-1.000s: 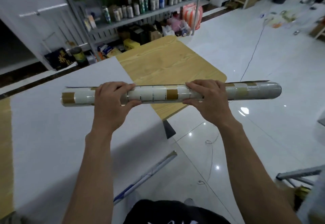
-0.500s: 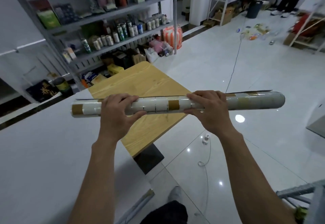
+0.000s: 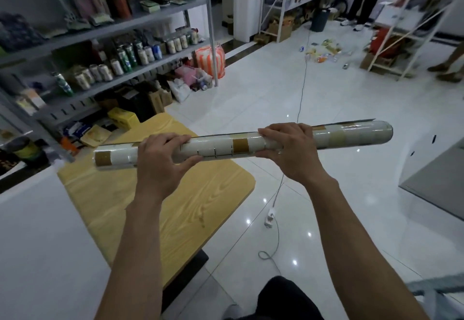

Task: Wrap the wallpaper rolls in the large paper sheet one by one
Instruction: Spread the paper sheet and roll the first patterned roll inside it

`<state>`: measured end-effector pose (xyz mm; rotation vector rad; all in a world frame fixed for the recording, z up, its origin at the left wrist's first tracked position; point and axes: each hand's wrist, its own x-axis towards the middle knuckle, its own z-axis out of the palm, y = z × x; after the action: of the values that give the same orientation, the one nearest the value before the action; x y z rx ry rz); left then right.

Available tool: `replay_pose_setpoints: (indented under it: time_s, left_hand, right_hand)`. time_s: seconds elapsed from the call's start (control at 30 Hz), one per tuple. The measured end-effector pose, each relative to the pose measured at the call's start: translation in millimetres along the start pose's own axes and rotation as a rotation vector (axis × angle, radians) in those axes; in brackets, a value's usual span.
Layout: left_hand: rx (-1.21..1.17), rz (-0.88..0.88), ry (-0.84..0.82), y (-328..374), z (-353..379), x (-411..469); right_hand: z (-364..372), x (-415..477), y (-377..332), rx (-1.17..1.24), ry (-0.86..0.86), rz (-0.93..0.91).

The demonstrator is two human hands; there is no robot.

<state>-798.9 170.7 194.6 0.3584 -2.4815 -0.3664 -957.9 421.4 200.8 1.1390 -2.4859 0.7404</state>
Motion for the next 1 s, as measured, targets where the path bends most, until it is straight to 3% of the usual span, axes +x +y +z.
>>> replay_pose_setpoints:
  time_s: [0.3,0.6,1.0]
  left_hand:
    - [0.029,-0.018,0.031,26,78,98]
    - [0.091,-0.14,0.096,79,158,204]
    - [0.147,-0.288,0.11,49,222,323]
  right_hand:
    - [22,88,111,0.084,0.034,-0.042]
    - [27,203,242,0.144,-0.045,-0.166]
    - [79,355,307,0.167,-0.136,-0.264]
